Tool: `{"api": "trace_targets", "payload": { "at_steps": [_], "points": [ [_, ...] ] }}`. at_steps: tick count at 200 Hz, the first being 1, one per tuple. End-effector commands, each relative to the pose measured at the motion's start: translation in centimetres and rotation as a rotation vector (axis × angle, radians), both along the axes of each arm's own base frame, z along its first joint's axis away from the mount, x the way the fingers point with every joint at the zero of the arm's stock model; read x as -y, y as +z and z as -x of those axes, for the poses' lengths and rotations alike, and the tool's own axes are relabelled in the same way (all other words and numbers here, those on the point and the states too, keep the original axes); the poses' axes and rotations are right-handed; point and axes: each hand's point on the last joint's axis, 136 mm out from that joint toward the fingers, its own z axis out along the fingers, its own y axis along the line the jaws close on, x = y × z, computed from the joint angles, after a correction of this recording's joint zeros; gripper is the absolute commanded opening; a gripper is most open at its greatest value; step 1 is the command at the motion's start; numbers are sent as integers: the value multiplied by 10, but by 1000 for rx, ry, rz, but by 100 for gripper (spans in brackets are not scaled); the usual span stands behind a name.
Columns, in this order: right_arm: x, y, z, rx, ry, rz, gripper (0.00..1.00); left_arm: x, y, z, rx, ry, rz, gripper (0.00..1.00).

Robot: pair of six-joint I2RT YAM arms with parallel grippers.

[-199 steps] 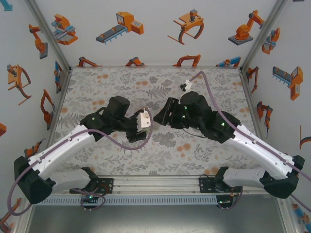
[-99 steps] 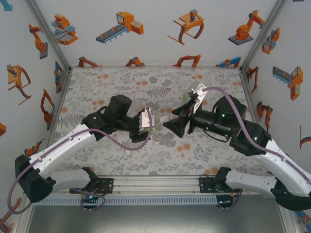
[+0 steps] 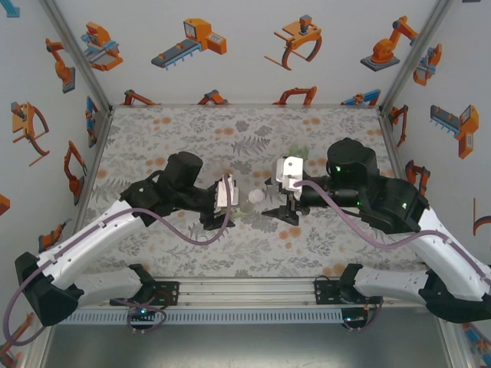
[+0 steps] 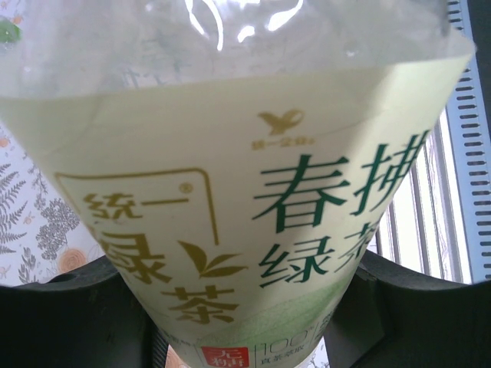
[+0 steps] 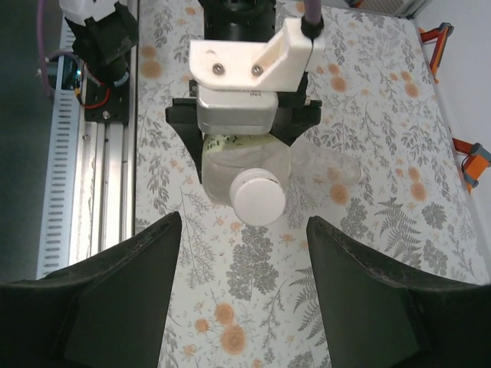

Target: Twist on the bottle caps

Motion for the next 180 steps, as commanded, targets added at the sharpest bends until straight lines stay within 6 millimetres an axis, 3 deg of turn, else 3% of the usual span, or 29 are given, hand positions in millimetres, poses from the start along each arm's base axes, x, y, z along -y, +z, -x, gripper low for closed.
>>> {"api": "trace_targets", "payload": {
  "at_steps": [1,132,180],
  "points": [
    [-3,1,2,40,41,13,62,-4,3,14,8,-56,13,0],
    [-11,-5,6,9,83,1,52,-3,9,17,5,-67,28,0],
    [-17,-3,7,4,111,-18,43,-4,10,16,18,-63,24,0]
  ]
}}
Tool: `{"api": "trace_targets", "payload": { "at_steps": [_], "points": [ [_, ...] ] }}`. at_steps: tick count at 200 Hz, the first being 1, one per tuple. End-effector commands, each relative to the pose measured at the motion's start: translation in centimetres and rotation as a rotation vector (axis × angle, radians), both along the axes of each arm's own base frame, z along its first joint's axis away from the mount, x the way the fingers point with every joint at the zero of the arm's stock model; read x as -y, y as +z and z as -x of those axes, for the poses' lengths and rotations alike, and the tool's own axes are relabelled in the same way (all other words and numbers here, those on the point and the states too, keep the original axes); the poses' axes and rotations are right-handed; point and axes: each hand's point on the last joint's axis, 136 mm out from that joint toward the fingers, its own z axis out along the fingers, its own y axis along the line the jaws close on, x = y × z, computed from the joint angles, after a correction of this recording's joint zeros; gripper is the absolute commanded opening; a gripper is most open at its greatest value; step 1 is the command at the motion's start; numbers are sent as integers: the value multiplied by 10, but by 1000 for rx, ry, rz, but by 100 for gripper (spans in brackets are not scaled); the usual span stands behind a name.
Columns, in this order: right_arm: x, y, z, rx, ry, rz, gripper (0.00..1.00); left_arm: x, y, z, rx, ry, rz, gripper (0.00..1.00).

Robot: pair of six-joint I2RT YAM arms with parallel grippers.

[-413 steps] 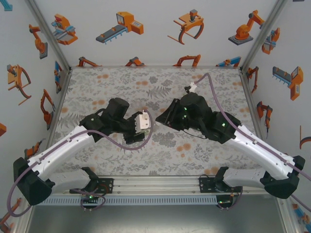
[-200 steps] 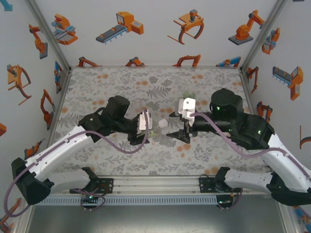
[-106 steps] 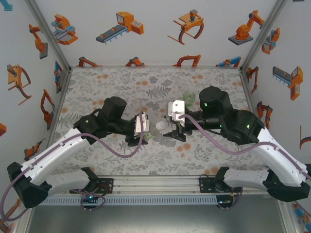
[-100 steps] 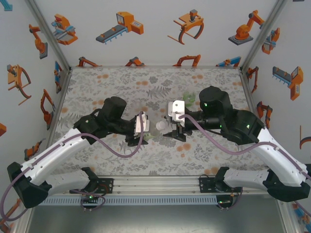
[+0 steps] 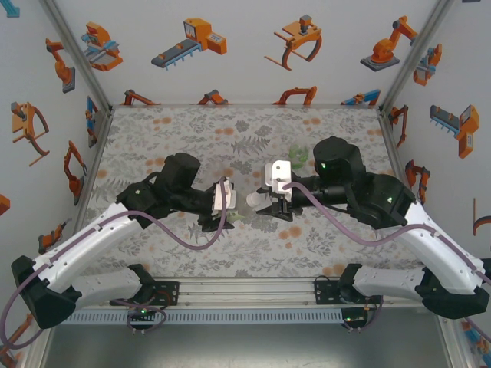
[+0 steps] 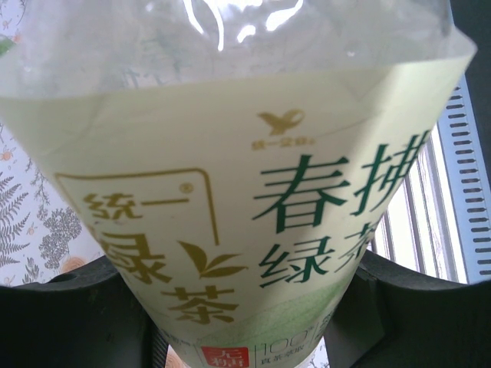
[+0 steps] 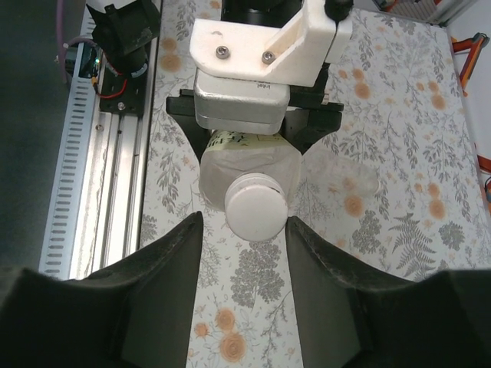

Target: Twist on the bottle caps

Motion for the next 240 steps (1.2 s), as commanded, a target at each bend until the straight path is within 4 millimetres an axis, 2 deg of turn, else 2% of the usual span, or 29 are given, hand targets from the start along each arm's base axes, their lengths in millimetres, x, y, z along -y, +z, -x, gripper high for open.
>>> {"api": "trace_targets", "payload": {
  "at_steps": [1,97,140,164,187,207,221,240],
  "points": [
    [-4,8,4,11,34,-39,43,-2,4,8,9,-34,8,0],
    [-11,8,0,-8,31,-56,43,-3,3,10,11,-38,5,0],
    [-10,5,1,-36,27,-42,29,-3,3,8,15,-34,3,0],
    [-11,4,-5,-92,-26,-53,18,-3,1,7,17,-30,-4,0],
    [-12,3,-29,-226,-214,-99,0,-1,0,2,28,-12,-5,0],
    [-6,0,-65,-463,-507,-194,0,0,-2,-7,46,29,-8,0],
    [6,-9,-86,-634,-719,-256,0,0,-5,-14,60,62,-15,0],
    [29,-39,-106,-918,-1046,-320,0,1,-8,-23,77,101,-18,0]
  ]
}}
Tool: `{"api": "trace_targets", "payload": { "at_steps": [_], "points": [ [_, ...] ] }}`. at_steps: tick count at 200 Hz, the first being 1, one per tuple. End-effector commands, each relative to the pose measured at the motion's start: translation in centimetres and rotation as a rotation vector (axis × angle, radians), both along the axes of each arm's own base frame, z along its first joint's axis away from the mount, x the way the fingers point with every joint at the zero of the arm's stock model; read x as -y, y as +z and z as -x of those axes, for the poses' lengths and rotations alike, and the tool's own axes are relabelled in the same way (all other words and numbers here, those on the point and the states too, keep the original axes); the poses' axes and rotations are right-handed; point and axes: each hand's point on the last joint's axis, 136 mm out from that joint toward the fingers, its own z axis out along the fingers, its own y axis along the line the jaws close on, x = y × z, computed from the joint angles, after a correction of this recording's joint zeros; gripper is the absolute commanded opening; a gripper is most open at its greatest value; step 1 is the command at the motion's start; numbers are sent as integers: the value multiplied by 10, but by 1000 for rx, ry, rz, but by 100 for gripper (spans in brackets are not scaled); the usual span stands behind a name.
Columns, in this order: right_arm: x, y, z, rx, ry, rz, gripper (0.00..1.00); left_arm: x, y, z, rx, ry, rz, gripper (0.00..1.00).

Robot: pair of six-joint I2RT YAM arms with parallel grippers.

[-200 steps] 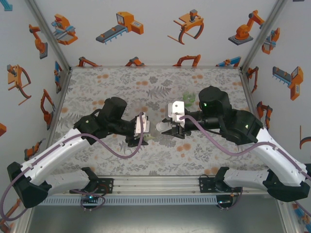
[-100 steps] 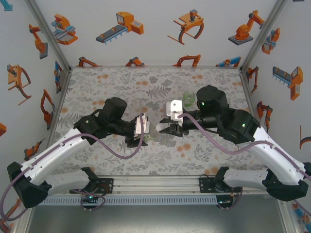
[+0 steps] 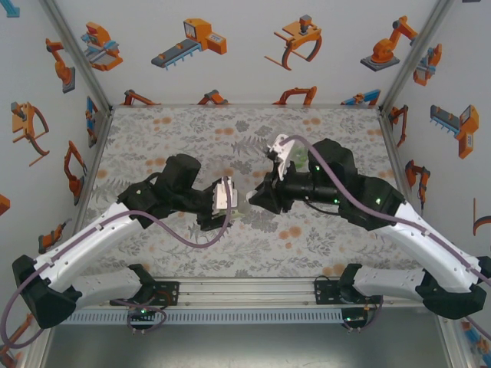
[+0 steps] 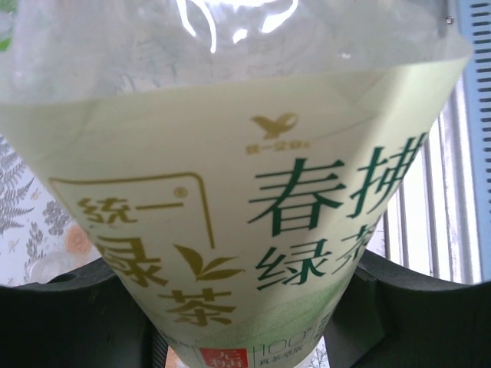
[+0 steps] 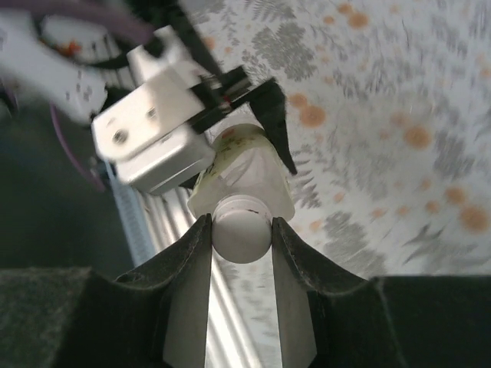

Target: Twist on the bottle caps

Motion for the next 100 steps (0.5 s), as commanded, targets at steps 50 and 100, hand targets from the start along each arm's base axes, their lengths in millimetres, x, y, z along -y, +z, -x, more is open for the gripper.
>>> {"api": "trace_targets", "payload": {
  "at_steps": [50,100],
  "points": [
    [40,-59,-49,-843,-838,-263,0,10,1,-21,72,55,15,0],
    [42,-58,-51,-848,-857,-271,0,10,0,-25,87,67,5,0]
  ]
}}
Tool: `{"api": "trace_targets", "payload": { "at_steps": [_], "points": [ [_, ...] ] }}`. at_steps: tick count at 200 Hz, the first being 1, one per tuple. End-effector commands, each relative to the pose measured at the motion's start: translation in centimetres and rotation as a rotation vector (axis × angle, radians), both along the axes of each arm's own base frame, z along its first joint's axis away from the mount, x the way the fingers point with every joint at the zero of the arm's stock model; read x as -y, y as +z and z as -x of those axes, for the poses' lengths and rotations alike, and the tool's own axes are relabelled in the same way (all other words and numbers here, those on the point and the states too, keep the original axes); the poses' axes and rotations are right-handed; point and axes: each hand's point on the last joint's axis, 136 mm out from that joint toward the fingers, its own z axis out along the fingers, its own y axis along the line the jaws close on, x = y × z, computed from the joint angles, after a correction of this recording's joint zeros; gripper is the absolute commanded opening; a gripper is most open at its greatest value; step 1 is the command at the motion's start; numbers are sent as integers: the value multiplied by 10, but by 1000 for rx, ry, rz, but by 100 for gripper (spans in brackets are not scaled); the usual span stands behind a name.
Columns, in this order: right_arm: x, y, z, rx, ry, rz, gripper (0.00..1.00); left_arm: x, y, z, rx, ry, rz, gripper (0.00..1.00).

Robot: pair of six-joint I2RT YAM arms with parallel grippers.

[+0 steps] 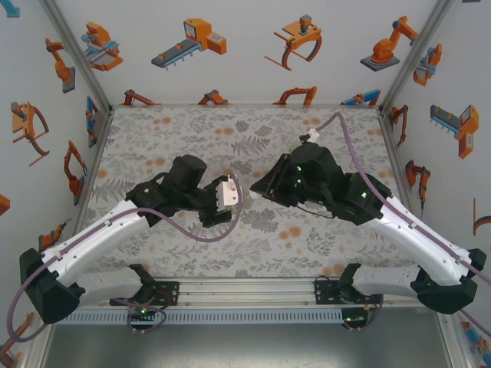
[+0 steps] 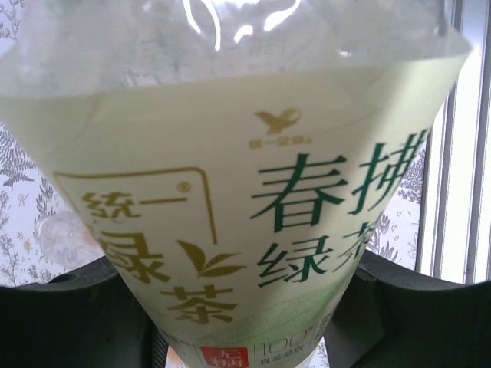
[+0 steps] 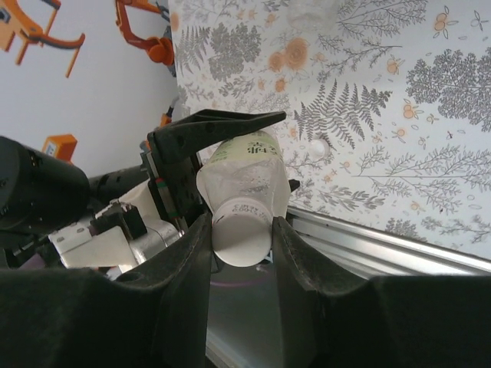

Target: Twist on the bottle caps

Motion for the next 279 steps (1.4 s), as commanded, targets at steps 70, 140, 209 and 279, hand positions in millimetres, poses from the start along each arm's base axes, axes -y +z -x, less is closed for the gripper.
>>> {"api": "trace_targets", "payload": {
  "at_steps": [70,140,209,279],
  "points": [
    [-10,68,-7,501,299,167,59,16,23,20,22,-155,113,0],
    [-31,82,97,1248,1216,307,64,12,33,41,-21,-240,133,0],
    [-31,63,109,1410,1455,394,54,7,38,51,-36,-265,133,0],
    [-41,61,104,1412,1403,357,45,8,41,51,-36,-271,140,0]
  ]
}}
